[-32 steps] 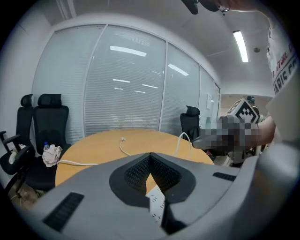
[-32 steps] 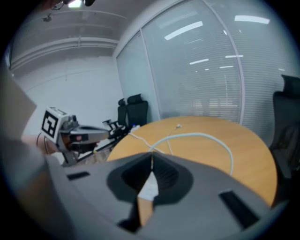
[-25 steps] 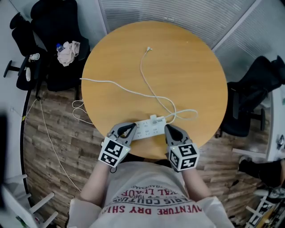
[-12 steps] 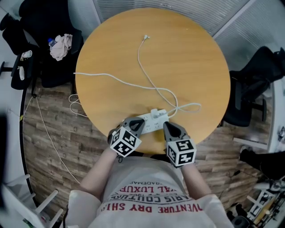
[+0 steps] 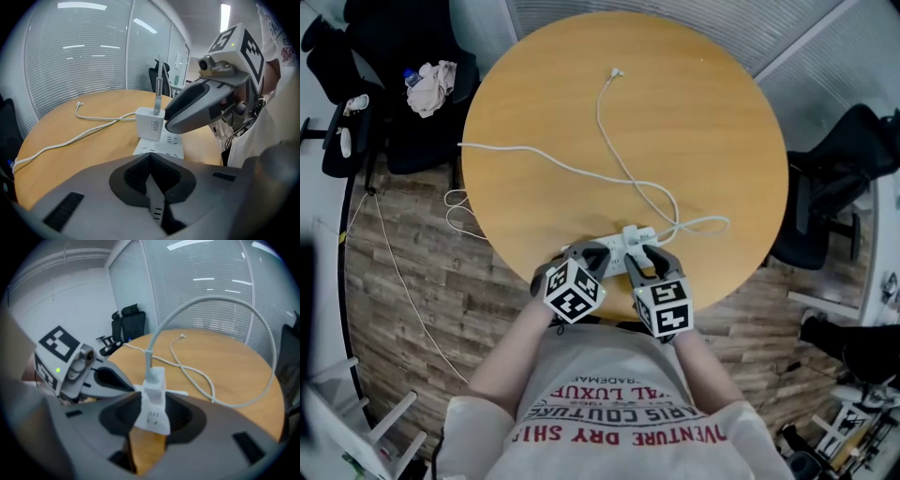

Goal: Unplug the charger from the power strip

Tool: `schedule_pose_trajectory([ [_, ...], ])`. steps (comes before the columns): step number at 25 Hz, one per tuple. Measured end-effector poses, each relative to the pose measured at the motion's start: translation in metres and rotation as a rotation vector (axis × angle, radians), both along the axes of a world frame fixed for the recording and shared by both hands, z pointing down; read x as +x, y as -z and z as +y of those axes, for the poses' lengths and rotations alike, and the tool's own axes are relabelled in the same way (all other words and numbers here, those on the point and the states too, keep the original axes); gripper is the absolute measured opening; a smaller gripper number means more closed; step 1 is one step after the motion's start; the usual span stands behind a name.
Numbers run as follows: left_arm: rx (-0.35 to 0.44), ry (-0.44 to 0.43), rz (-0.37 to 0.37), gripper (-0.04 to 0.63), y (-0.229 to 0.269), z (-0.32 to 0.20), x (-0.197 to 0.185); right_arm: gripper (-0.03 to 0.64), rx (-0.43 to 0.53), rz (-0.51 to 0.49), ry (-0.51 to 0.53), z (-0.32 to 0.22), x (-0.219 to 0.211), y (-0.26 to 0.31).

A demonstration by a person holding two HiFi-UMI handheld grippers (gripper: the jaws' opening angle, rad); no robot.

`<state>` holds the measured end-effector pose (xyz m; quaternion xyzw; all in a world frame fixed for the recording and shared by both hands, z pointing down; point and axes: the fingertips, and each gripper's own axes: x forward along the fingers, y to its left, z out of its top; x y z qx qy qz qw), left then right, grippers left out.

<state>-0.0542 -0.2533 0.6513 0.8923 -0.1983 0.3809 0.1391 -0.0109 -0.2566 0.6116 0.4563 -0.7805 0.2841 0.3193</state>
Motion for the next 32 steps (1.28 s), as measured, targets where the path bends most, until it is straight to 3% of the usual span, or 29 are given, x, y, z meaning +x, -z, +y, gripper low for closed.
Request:
schedule_pose_trajectory([
  [12,0.076,-0.009,-0.014,0.032,0.0,0.0,0.001,0.186,-0.091,0.088,-0.066,-0.029,-0.009,-0.032],
  [19,-0.013,-0.005,0.003,0.032,-0.001,-0.001,-0.001,0.169,-0.109,0.141,-0.071,-0.031,-0.011,-0.037],
  [32,-0.037,-0.002,0.004,0.032,-0.002,-0.002,0.0,0.156,-0.122,0.143,-0.163,-0.025,-0.006,-0.032],
])
